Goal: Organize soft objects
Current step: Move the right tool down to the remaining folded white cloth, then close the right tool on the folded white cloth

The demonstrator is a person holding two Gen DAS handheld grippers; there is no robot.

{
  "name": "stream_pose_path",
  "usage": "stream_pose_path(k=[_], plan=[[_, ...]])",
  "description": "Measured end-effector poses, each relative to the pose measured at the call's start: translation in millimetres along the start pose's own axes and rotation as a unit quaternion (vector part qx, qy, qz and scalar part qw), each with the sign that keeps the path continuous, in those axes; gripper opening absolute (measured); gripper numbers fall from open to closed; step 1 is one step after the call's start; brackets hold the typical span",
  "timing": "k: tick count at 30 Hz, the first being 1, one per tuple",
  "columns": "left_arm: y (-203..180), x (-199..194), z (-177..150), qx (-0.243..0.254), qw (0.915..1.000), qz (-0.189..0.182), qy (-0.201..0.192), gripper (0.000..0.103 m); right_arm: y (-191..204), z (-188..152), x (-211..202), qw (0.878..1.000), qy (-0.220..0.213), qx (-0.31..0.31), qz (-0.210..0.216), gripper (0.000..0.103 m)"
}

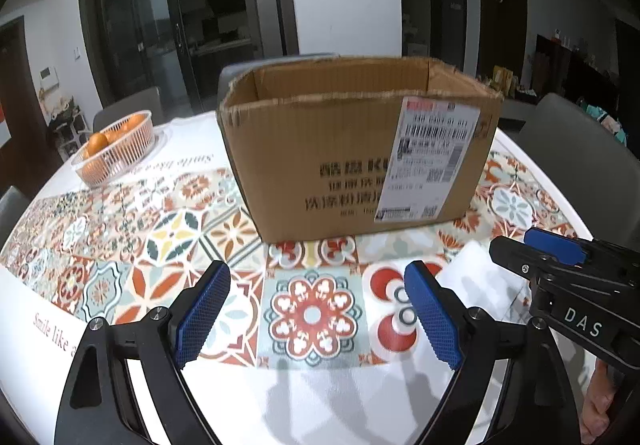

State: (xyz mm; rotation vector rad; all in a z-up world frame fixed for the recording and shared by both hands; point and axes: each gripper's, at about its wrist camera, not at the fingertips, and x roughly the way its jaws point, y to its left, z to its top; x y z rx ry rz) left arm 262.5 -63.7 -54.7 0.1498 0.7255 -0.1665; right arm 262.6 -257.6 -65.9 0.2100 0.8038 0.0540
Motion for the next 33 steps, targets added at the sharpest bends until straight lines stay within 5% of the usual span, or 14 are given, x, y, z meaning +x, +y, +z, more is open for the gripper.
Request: stream_pose_path(k=[9,24,33], plan=[[-4,14,-11,0.003,0.9996,0.003,0.028,0.090,-4,-15,20,0.999,0.038,0.009,-0.008,0.055],[-7,37,-21,0.003,0.9981,0.004,0.062,0.090,-7,-24,55,0.996,0.086,-0.005,-0.029,0.055],[-5,45,-23,-0.006,0.9971,-0.002,0.075,0.090,7,-28,61,0.993,0.081,-0.059,-0.064,0.055]])
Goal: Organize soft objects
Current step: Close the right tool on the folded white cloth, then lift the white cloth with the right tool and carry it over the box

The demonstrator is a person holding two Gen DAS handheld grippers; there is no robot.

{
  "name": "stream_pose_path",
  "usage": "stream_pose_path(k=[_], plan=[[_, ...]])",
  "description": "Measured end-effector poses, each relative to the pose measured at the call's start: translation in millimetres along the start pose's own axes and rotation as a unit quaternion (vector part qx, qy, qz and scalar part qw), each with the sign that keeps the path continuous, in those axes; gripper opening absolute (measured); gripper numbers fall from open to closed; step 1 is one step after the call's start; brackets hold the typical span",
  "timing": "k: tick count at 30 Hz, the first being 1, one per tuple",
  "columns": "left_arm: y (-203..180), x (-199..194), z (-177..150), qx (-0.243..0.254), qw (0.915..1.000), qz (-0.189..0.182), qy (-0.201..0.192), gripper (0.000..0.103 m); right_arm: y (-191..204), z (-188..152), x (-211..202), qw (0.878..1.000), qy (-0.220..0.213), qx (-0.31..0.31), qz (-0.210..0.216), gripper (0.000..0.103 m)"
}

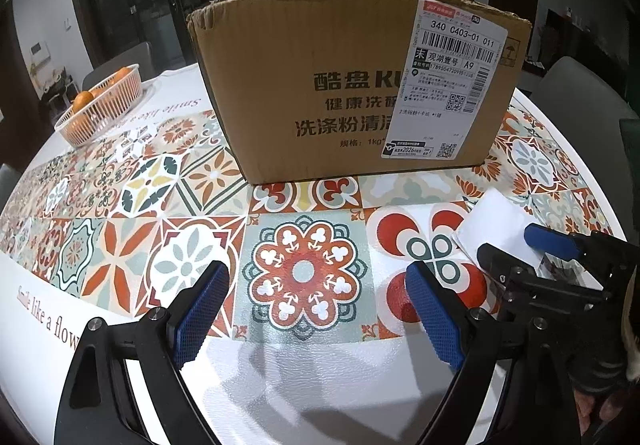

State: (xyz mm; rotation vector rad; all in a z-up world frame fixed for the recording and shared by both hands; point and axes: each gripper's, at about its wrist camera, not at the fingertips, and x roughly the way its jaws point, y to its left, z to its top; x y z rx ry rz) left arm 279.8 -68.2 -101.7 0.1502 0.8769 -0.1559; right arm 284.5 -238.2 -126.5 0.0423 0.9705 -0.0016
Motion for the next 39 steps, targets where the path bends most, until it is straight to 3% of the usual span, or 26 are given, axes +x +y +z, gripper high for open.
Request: stream_pose_path(k=[3,5,7,12,23,39], plan=[[0,1,0,-0.001,1.0000,-0.002,0.002,0.090,1,-2,-1,1.000,-0.005,-0.003,-0.004,0.054],[-1,1,0,0.000,1.0000,-0.003,0.002,0.090,1,-2,-2,1.000,-0.007,-0.003,-0.003,0.047],[-2,1,-1,0.000,1.0000,-0.005,0.002,0.090,1,-3,-3,1.000,-0.009,-0.003,0.000,0.032],[-3,-1,0,-0.001,1.0000,-0.006,0.000,0.090,0,-3,-4,1.000,-0.009,0.003,0.013,0.012],[-2,-17,4,-0.002,0.9998,-0.008,-0.016,0.090,-2,-5,-23,0.999,-0.023,0.022,0.034,0.011],[7,-57,16,-0.008,0.9978,-0.008,-0.065,0.091,5,7,-78,0.995,-0.086,0.026,0.041,0.011]])
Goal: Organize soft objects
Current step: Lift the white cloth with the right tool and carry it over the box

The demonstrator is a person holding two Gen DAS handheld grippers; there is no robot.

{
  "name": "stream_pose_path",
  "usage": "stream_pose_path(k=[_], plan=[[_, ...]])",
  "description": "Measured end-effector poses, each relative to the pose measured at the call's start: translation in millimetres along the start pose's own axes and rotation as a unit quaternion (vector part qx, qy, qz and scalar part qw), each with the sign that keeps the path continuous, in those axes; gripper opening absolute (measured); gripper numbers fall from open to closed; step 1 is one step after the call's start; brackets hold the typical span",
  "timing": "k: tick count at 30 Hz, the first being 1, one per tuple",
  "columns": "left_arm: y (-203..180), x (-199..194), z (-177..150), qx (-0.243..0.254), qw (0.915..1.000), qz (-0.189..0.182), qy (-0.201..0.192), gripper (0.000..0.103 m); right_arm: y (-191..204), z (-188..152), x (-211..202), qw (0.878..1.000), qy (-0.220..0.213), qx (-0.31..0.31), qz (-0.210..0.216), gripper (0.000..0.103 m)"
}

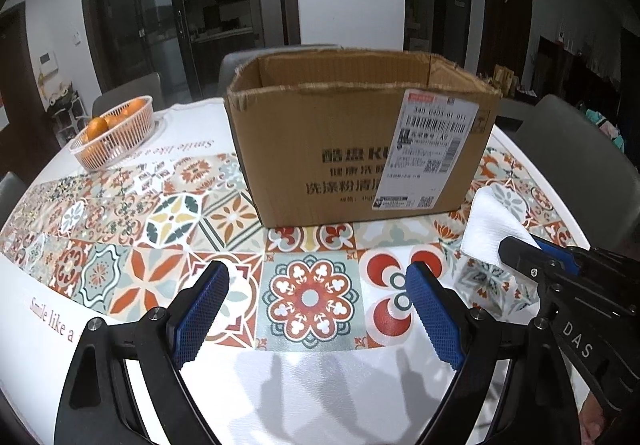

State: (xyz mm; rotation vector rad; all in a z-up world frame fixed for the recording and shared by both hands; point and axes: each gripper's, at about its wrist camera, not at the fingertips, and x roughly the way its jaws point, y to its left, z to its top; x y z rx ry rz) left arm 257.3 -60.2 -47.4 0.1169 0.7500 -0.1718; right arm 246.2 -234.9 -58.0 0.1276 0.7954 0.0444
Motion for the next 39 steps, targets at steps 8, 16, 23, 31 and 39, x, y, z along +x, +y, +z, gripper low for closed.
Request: stream_pose_path(k=[8,16,23,31,39], plan=[[4,-22,13,0.005,0.9993,0.006,-0.037,0.093,7,12,-20,1.000,-0.029,0.000,0.005,0.011],[9,-42,28,0.006,0.9971,0.011,-0.076,0.095,12,28,-38,0.998,-0.064,0.001,0.010,0.011],[13,-56,42,0.011,0.9937,0.016,-0.111,0.097,17,43,-51,0.995,-0.094,-0.001,0.016,0.011],[17,-64,61,0.012,0.9893,0.023,-0.143,0.098,20,60,-55,0.992,-0.121,-0.005,0.019,0.011],[21,-66,80,0.013,0.9848,0.030,-0.170,0.099,22,83,-55,0.989,-0.147,-0.011,0.019,0.011]])
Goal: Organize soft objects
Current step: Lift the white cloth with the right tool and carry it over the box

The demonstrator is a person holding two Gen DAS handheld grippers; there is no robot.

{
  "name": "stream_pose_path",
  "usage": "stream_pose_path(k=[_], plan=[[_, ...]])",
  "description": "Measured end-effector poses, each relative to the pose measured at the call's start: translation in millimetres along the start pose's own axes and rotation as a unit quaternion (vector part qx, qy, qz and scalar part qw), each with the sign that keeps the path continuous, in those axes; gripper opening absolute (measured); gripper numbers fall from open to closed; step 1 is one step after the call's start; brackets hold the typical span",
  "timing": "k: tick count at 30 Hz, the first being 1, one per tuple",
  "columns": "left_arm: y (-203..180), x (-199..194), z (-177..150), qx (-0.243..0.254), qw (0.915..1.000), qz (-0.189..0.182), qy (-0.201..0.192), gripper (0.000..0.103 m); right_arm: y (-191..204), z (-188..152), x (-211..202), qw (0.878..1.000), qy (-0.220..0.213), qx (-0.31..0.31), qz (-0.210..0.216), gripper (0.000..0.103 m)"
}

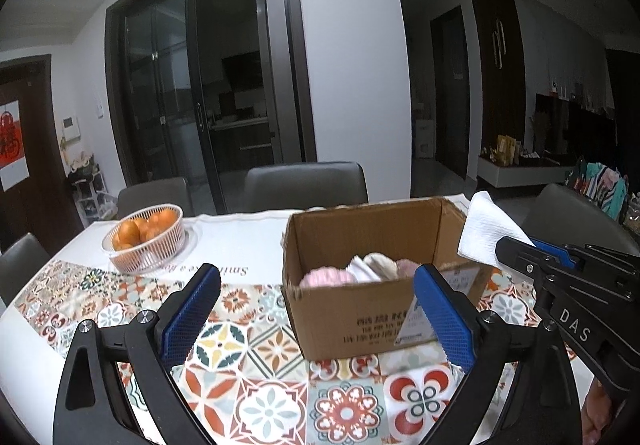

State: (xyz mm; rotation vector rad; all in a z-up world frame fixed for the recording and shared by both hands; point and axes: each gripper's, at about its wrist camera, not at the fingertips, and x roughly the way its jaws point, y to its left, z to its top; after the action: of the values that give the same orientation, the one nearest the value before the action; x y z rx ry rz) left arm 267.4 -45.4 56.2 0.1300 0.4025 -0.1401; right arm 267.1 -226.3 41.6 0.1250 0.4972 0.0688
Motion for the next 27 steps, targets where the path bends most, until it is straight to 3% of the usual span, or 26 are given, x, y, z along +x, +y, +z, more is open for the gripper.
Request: stream_pose_path(k=[9,27], plan=[[9,16,11,-0.003,0.9999,0.010,-0.012,0.100,2,18,18,1.000,-0.016,-0.010,0.003,0.011],[14,62,9,0.000,0.9996,0.027,0.000,0.100,-2,27,84,1.000,0.011,-0.009,0.015,0.011]])
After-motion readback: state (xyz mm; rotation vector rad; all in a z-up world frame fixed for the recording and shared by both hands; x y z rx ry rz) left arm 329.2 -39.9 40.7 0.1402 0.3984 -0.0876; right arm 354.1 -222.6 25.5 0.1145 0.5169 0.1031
